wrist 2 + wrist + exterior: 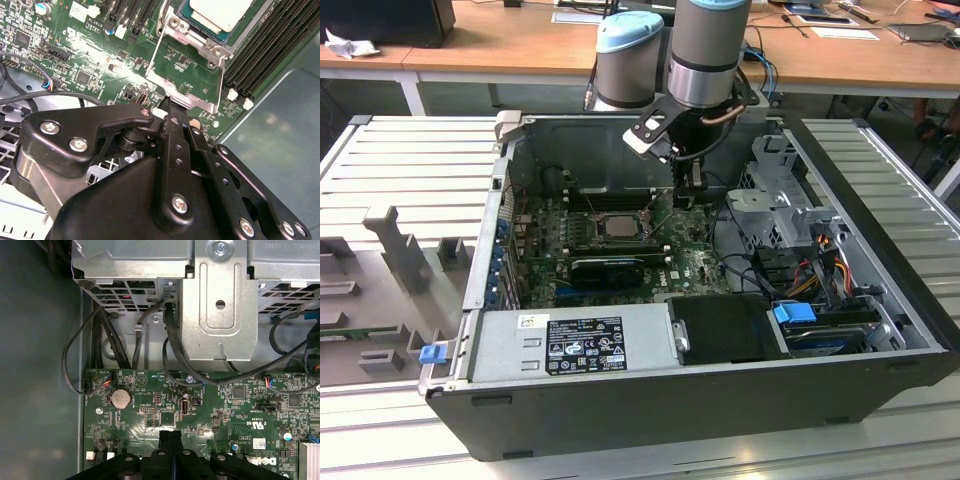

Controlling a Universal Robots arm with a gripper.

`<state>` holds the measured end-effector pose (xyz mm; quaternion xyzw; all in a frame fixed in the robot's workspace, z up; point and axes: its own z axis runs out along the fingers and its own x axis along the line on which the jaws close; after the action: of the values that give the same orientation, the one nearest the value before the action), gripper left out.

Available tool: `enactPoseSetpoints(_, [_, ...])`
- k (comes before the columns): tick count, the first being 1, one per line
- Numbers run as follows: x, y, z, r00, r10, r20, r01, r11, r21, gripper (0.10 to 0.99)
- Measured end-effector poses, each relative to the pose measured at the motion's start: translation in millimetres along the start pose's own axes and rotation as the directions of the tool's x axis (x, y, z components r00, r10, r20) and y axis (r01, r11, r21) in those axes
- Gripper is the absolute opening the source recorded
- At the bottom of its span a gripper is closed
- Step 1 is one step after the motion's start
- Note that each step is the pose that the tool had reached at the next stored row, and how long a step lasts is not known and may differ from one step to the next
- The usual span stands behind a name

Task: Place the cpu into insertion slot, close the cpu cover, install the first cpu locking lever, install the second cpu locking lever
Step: 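Close the cpu cover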

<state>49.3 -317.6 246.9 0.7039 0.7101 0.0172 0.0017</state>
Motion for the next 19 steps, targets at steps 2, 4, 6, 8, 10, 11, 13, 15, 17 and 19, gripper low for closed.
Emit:
enactPoseSetpoints(2, [0.1,0.0,-0.8,1.0000,0.000,-0.0002,0.000,1.0000,0.000,0.106])
enactPoseSetpoints(4, [0.0,-0.6,-1.1,1.0000,0.000,-0.0001,0.000,1.0000,0.000,0.106])
enactPoseSetpoints(6, [0.0,-1.8,-1.2,1.0000,0.000,0.0001,0.000,1.0000,0.000,0.106])
enactPoseSetpoints(8, [0.1,-2.6,-1.2,1.0000,0.000,-0.0001,0.000,1.0000,0.000,0.106])
enactPoseSetpoints(10, [0.1,-3.6,-1.2,1.0000,0.000,0.0000,0.000,1.0000,0.000,0.106])
enactPoseSetpoints(11, [0.1,-4.1,-1.2,1.0000,0.000,-0.0001,0.000,1.0000,0.000,0.106])
enactPoseSetpoints(13, [0.1,-4.7,-1.2,1.0000,0.000,0.0000,0.000,1.0000,0.000,0.106])
enactPoseSetpoints(15, [0.1,-5.5,-1.2,1.0000,0.000,0.0000,0.000,1.0000,0.000,0.106])
enactPoseSetpoints(17, [0.1,-6.1,-1.2,1.0000,0.000,0.0000,0.000,1.0000,0.000,0.106])
enactPoseSetpoints(19, [0.1,-7.1,-1.3,1.0000,0.000,-0.0001,0.000,1.0000,0.000,0.106])
